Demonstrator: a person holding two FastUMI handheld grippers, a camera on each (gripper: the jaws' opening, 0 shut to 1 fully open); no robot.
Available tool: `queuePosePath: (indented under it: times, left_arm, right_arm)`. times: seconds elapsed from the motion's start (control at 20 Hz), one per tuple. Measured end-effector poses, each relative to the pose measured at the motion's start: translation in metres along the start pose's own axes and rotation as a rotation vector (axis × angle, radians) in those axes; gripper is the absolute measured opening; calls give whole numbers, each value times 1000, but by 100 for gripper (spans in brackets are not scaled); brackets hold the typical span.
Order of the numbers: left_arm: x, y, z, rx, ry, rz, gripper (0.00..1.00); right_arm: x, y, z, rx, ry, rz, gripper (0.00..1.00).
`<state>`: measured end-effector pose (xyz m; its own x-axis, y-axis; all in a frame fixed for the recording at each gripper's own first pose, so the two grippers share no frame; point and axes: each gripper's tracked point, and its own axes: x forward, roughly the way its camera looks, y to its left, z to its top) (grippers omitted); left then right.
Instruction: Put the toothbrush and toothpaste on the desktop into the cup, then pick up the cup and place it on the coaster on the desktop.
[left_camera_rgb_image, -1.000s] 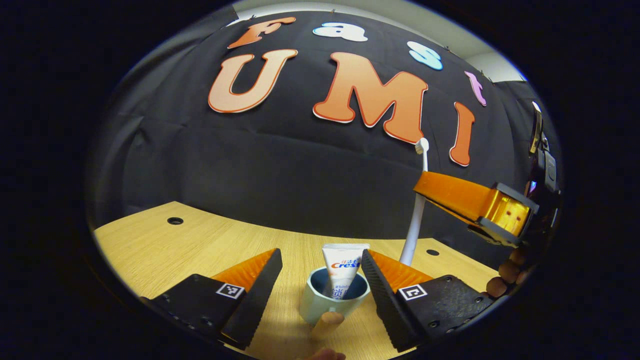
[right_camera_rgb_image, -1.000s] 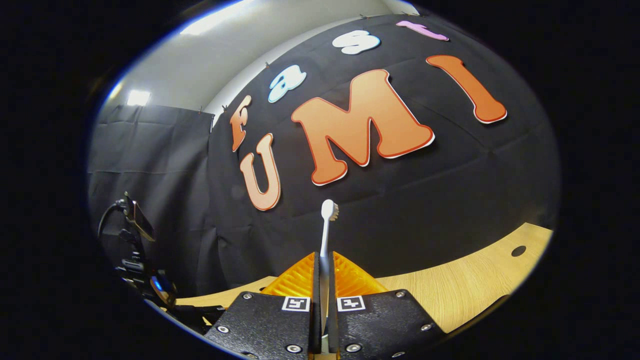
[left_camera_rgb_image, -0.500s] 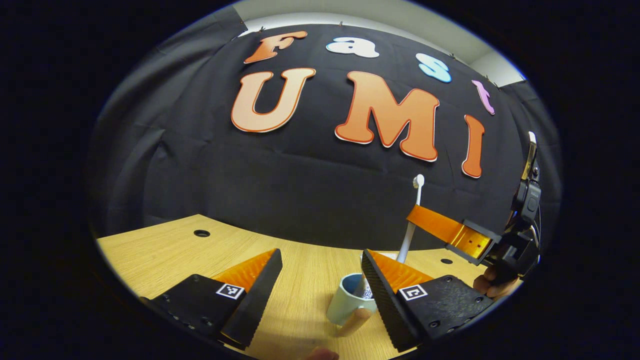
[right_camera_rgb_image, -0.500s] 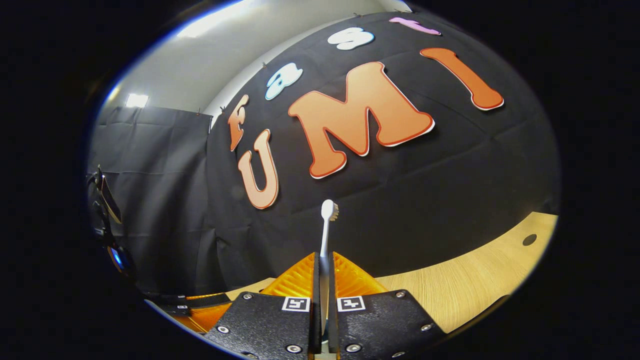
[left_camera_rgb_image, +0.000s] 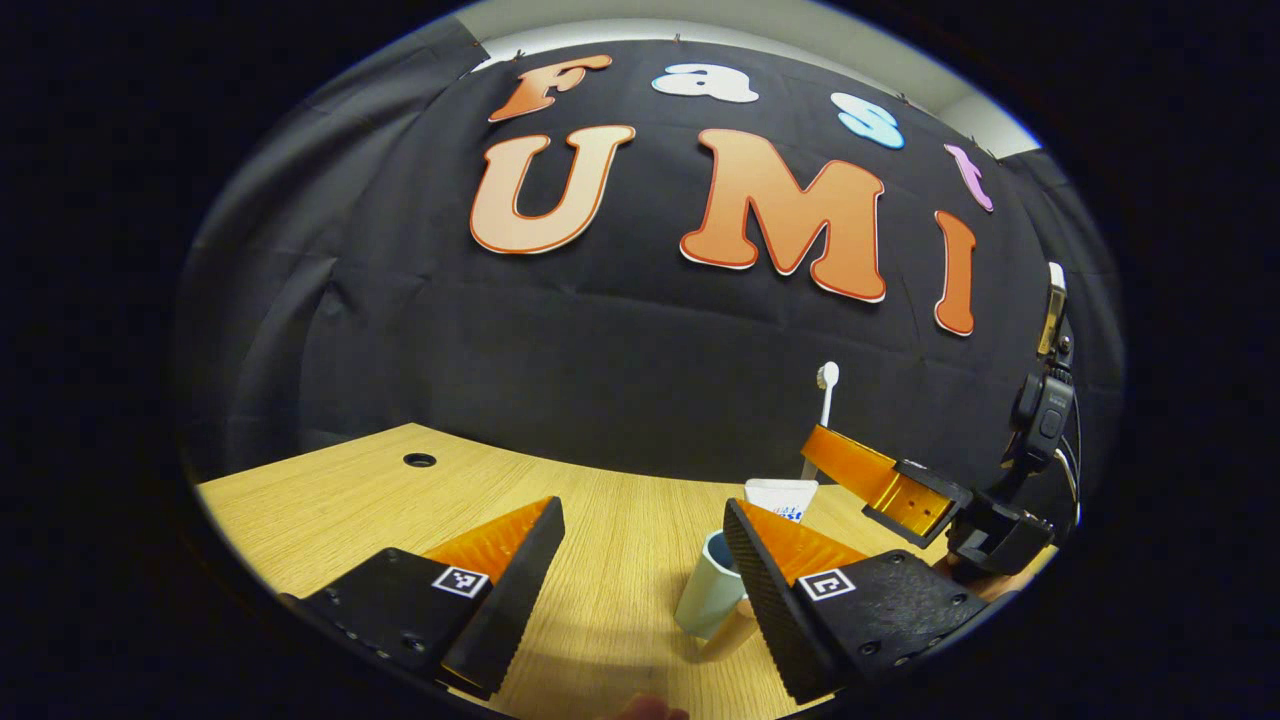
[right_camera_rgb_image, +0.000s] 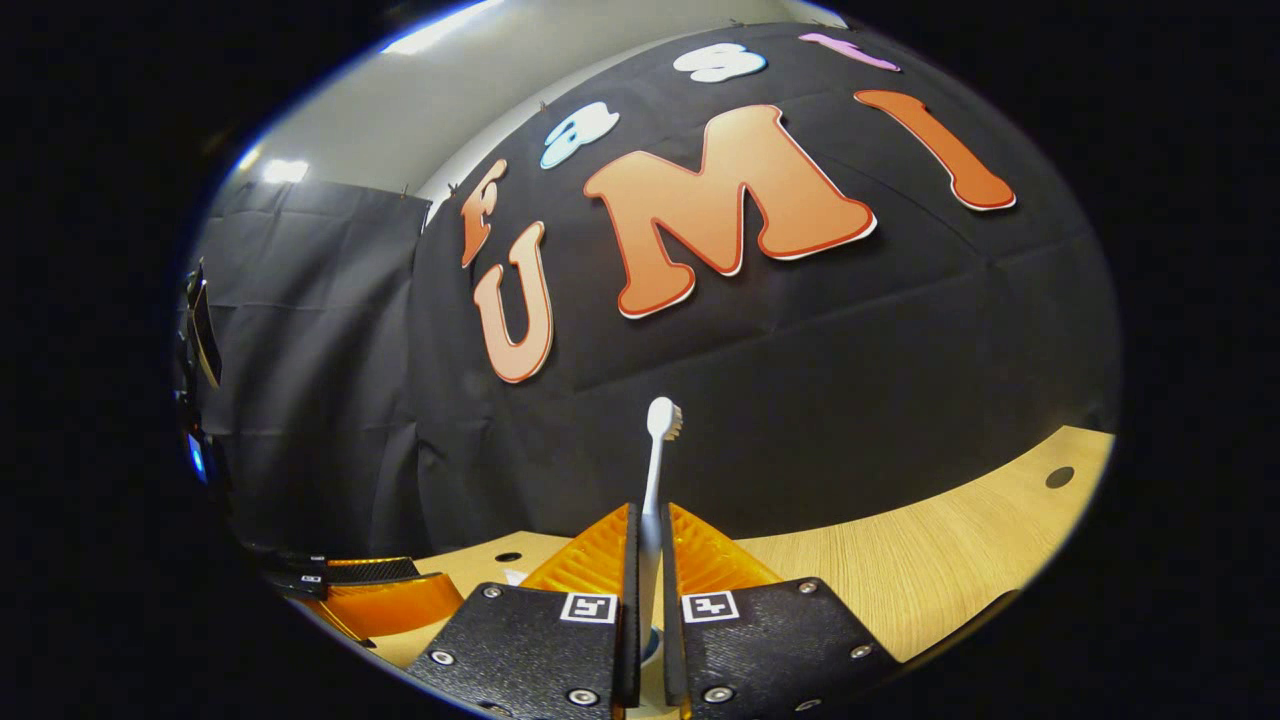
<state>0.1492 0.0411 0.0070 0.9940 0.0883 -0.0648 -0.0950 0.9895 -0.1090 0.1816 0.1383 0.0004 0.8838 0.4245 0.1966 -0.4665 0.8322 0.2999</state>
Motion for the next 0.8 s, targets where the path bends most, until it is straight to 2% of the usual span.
queuePosePath:
  times: [0.2, 0.3, 0.5, 0.6, 0.7, 0.8]
  left_arm:
    - [-4, -10, 0, 13, 16, -18, 96]
    - [-8, -14, -2, 26, 34, -25, 96]
    - [-13, -25, -3, 63, 82, -54, 96]
    - [-11, -25, -2, 103, 104, -49, 96]
    - [-7, -26, -5, 140, 136, -56, 96]
    - [-3, -32, -6, 140, 171, -83, 97]
  right_arm:
    - [-9, 2, 0, -9, 39, 15, 11]
    - [-16, 5, -2, -19, 70, 27, 15]
    - [-32, 2, 12, -31, 73, 16, 31]
    - [-39, -2, 15, -36, 95, 0, 42]
    - [-51, -6, 22, -57, 106, -7, 61]
    - [-64, -11, 36, -100, 95, -16, 68]
